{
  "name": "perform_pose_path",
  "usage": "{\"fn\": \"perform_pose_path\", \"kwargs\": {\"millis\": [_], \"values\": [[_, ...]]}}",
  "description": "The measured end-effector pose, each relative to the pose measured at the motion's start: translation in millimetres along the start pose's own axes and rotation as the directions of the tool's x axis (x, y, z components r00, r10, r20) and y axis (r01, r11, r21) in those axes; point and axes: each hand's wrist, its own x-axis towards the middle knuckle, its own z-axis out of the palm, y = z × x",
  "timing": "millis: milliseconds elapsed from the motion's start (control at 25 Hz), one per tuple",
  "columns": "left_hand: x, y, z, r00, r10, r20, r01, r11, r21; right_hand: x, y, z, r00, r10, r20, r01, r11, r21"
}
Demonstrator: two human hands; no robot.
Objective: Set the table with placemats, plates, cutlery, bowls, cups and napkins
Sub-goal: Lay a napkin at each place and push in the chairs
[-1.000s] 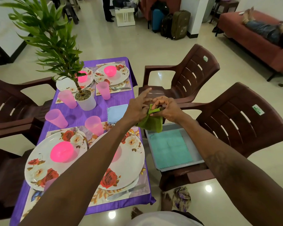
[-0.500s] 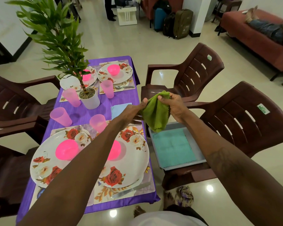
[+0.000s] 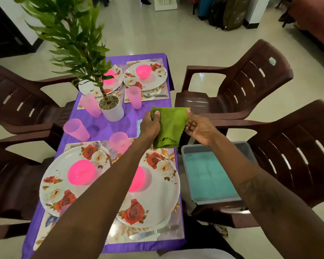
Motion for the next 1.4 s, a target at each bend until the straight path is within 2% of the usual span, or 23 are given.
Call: {"fn": "perform_pose_path", "kwargs": {"millis": [120, 240, 320, 440, 560, 680, 760, 880, 960, 1120, 1200, 1280, 1400], "values": [[43.4, -10.9, 6.9, 1.000, 0.015, -0.023, -0.014, 0.998, 0.055, 44.4, -0.9, 6.5, 0.991, 0.133, 0.033, -0.125, 0.975, -0.182], [93.2, -20.9, 12.0, 0.999, -0.036, -0.041, 0.037, 0.999, 0.024, 91.4, -1.6, 10.6, 0.978, 0.200, 0.066, -0.185, 0.965, -0.184], [126.2, -21.2, 16.0, 0.996, -0.048, -0.080, 0.055, 0.995, 0.087, 130.6, -2.2, 13.3, 0.979, 0.193, 0.061, -0.182, 0.972, -0.152], [168.4, -28.5, 19.6, 0.973, -0.004, -0.229, 0.049, 0.980, 0.192, 186.3, -1.6, 21.7, 0.996, 0.066, -0.051, -0.077, 0.967, -0.241], [204.9, -40.7, 22.3, 0.946, 0.033, -0.322, 0.042, 0.974, 0.224, 254.4, 18.6, 12.7, 0.992, -0.087, -0.092, 0.029, 0.864, -0.503], [227.4, -51.5, 25.9, 0.936, 0.076, -0.343, 0.004, 0.974, 0.228, 289.0, 35.3, 16.4, 0.982, -0.165, -0.096, 0.070, 0.778, -0.624], [234.0, -57.6, 30.9, 0.930, 0.153, -0.335, -0.055, 0.958, 0.282, 294.0, 36.4, 22.3, 0.980, -0.175, -0.093, 0.076, 0.766, -0.638], [240.1, -67.0, 40.8, 0.913, 0.276, -0.302, -0.151, 0.914, 0.378, 308.4, 44.9, 17.0, 0.984, -0.153, -0.086, 0.081, 0.832, -0.550], [245.3, -68.9, 45.6, 0.899, 0.305, -0.314, -0.163, 0.899, 0.406, 318.3, 47.8, 12.8, 0.978, -0.182, -0.102, 0.101, 0.843, -0.528], [243.1, -68.3, 47.4, 0.893, 0.308, -0.328, -0.135, 0.879, 0.456, 320.2, 42.1, 13.6, 0.977, -0.191, -0.094, 0.084, 0.751, -0.655], [236.5, -70.6, 49.9, 0.868, 0.387, -0.312, -0.158, 0.810, 0.565, 312.8, 36.3, 15.4, 0.971, -0.225, -0.082, 0.106, 0.710, -0.696], [233.0, -75.2, 53.2, 0.840, 0.484, -0.245, -0.158, 0.650, 0.743, 300.9, 31.4, 12.3, 0.933, -0.335, -0.131, 0.164, 0.719, -0.676], [229.9, -78.6, 65.2, 0.829, 0.545, -0.125, -0.304, 0.627, 0.718, 269.6, 40.0, -18.2, 0.795, -0.498, -0.346, 0.190, 0.746, -0.638]]}}
